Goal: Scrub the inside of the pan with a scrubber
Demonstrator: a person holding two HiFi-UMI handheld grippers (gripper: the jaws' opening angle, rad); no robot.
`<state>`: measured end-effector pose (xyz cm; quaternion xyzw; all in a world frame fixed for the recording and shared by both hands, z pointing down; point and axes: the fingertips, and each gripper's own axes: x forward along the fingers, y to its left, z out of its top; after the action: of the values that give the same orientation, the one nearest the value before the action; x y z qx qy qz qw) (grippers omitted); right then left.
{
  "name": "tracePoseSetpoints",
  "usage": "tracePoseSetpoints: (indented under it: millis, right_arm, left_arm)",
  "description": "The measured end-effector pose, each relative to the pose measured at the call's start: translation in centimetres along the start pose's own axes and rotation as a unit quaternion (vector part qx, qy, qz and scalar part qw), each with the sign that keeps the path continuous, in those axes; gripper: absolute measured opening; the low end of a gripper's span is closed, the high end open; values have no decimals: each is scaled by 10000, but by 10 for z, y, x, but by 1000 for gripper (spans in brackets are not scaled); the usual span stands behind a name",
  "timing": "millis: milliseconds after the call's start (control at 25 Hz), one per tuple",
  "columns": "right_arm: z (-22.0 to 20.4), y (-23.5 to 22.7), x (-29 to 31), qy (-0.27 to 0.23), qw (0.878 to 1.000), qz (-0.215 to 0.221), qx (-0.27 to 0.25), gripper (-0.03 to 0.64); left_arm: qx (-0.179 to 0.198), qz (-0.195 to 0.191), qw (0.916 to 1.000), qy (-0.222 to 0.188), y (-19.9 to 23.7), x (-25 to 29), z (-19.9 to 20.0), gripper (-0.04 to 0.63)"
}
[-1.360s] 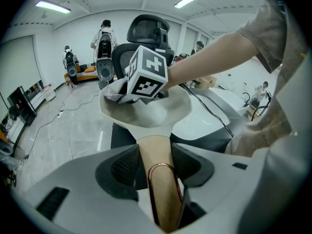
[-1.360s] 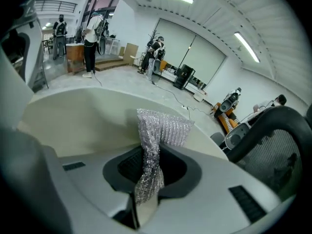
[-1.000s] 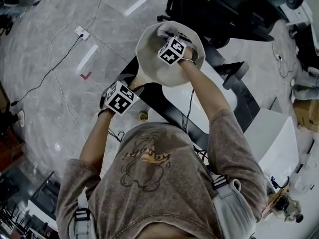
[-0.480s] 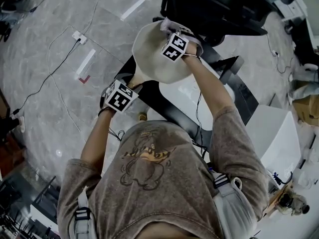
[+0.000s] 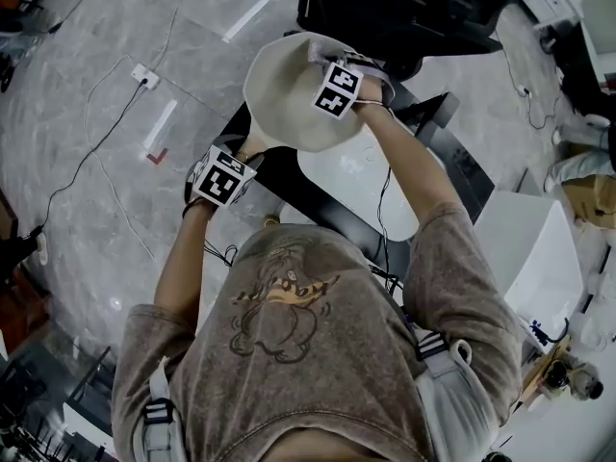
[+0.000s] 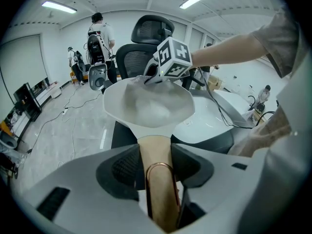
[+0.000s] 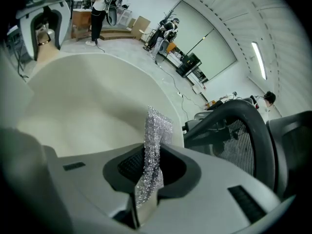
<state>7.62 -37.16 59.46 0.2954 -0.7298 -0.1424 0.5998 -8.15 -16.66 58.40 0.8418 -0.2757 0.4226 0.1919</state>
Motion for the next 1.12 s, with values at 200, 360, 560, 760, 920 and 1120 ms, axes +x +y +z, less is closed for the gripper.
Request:
tracePoseSetpoints:
  millis: [200,360,560,760,920,1120]
  right_arm:
    - [-15,17,-13,166,9993,289,-185,75]
    - [-31,35,-20,357,9972,610,-242,75]
    - [-54,57,-38,641,9905,1196,-243,77]
    - [-72,72,-61,1077,9773,1821,-66,76]
    - [-78,86,-76,1334,9655,2237,-10,75]
    - [-81,103,-85,1624,9534,2538,-124,75]
  left_arm:
    - [-33,32,10000,-53,0,-2,1,212]
    - [-74,58,9999,-37,1,-2,0,209]
    - [-43,103,9999,-27,-3,-1,3,207]
    - [-45,118,9999,-31,-2,-1,3,207]
    - [-74,136,9999,-35,-3,-1,2,207]
    - [-51,147,9999,-62,-2,1,2,207]
